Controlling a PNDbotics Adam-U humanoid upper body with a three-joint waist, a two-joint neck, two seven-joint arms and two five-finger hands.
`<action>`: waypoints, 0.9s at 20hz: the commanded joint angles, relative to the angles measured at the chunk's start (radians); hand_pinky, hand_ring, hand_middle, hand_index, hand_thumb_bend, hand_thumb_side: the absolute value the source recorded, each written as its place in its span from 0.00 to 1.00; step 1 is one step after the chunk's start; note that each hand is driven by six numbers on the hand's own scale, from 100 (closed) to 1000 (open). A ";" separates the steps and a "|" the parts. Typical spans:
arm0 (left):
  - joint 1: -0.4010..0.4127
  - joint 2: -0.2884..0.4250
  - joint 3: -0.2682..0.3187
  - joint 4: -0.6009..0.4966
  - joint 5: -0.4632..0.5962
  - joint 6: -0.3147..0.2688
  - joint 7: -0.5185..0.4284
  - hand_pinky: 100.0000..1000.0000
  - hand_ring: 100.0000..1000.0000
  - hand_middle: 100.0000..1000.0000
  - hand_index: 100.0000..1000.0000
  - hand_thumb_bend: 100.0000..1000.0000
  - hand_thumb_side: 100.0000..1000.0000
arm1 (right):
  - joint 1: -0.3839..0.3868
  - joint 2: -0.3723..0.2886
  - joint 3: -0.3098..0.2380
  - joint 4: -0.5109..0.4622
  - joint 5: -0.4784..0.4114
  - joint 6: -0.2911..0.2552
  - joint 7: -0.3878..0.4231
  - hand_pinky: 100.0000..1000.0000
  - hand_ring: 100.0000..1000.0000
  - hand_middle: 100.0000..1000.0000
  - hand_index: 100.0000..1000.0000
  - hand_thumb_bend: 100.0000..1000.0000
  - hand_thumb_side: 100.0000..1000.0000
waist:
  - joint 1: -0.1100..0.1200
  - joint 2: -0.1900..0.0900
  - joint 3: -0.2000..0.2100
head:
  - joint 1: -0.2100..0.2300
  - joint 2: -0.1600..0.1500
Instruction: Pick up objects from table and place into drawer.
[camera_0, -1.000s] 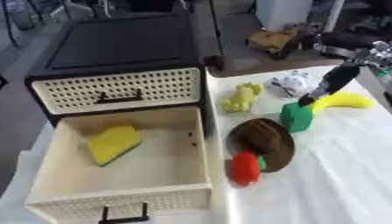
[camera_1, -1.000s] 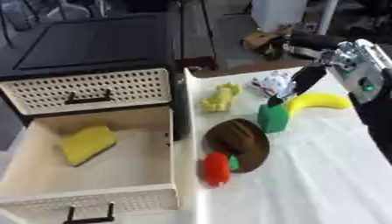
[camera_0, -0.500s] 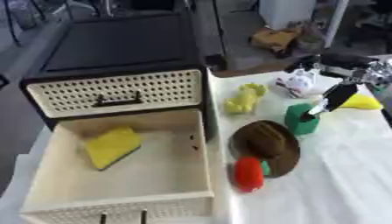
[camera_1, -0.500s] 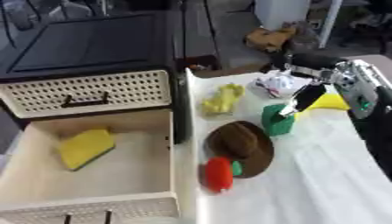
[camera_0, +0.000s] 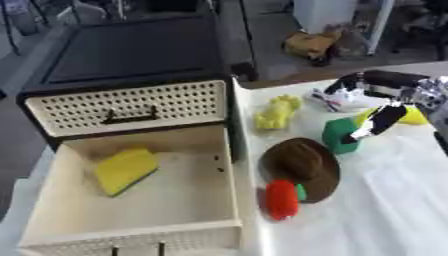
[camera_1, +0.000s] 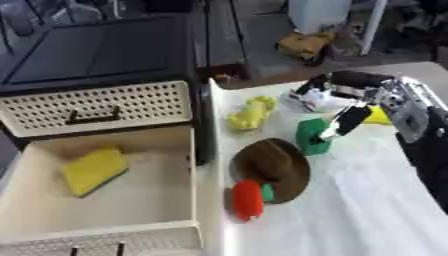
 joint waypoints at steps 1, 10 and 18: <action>-0.006 0.008 0.014 -0.013 -0.007 0.004 0.001 0.50 0.61 0.70 0.99 0.00 1.00 | -0.009 -0.039 -0.012 0.003 0.019 -0.010 0.013 0.81 0.93 0.80 0.91 0.62 0.36 | -0.002 -0.012 0.005 | -0.004 -0.014; -0.005 -0.009 0.017 -0.013 -0.019 0.008 0.003 0.50 0.60 0.70 1.00 0.00 1.00 | -0.002 -0.040 -0.019 0.040 0.069 -0.013 0.004 0.81 0.93 0.79 0.89 0.56 0.34 | 0.001 0.001 0.011 | -0.014 -0.022; -0.005 -0.013 0.018 -0.013 -0.023 0.012 0.009 0.51 0.60 0.70 0.99 0.00 1.00 | -0.007 -0.040 -0.022 0.048 0.081 -0.017 -0.019 0.80 0.91 0.73 0.81 0.51 0.38 | 0.000 0.000 0.014 | -0.017 -0.021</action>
